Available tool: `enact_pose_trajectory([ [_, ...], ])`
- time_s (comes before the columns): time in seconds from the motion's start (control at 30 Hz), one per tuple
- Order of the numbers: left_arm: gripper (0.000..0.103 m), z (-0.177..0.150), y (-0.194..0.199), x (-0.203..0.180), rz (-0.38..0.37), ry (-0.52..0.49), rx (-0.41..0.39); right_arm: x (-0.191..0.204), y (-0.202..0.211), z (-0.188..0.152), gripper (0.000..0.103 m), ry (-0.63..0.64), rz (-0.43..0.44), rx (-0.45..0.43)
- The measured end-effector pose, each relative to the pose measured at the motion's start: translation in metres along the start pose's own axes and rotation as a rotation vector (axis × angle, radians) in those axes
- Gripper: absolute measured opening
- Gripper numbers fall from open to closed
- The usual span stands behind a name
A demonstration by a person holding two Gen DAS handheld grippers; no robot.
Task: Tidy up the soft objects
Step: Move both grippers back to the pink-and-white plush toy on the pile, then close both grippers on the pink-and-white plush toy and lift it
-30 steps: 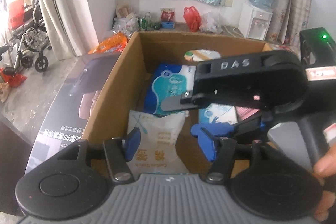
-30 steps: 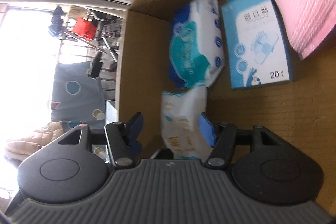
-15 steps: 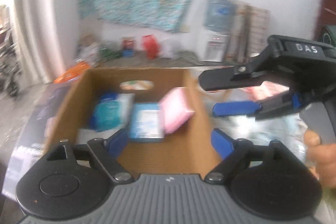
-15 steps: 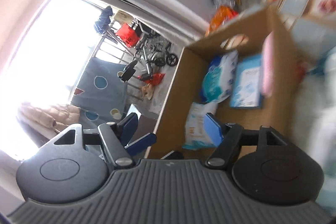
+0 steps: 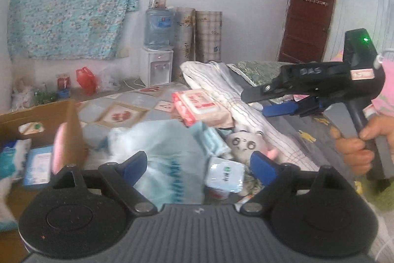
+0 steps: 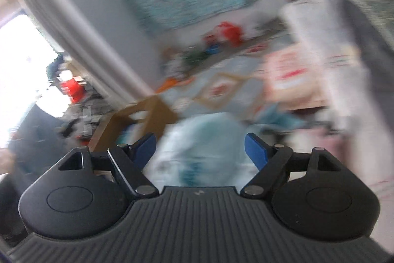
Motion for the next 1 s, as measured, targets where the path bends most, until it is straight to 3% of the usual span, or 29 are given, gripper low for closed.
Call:
enact_pose_trajectory([
  [0.13,0.092,-0.015,-0.024,-0.031,-0.037,-0.019,0.046,-0.046,-0.013,-0.012,0.079,0.002,-0.131,0.029],
  [0.33,0.092,-0.035,-0.043,-0.044,0.003,-0.051,0.062,-0.098,-0.057,-0.021,0.079,-0.040,-0.235,0.128],
  [0.43,0.092,-0.044,-0.042,-0.041,0.012,-0.070,0.071,-0.107,-0.080,-0.027,0.080,-0.037,-0.264,0.170],
  [0.53,0.092,-0.054,-0.039,-0.035,0.016,-0.077,0.079,-0.112,-0.089,-0.031,0.079,-0.086,-0.200,0.187],
  [0.6,0.092,-0.060,-0.036,-0.030,0.012,-0.067,0.085,-0.112,-0.088,-0.030,0.070,-0.104,-0.182,0.171],
  [0.73,0.092,-0.069,-0.029,-0.020,-0.001,-0.058,0.085,-0.105,-0.071,-0.018,0.068,-0.063,-0.245,0.076],
  [0.87,0.092,-0.076,-0.023,-0.010,-0.019,-0.045,0.085,-0.087,-0.033,-0.001,0.068,-0.056,-0.243,-0.053],
  [1.0,0.092,-0.083,-0.004,-0.002,-0.038,-0.044,0.082,-0.049,0.007,-0.009,0.069,-0.078,-0.095,-0.132],
])
Point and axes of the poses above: each gripper's, at about its wrist camera, not at the fingertips, and y roughly against the way its jaws point, x to its left, z to its top, the point moved 5 cm from there along -y, roughly the way its jaws point, and after that the axes turned 14 degrees about z, right-handed, at the moved point
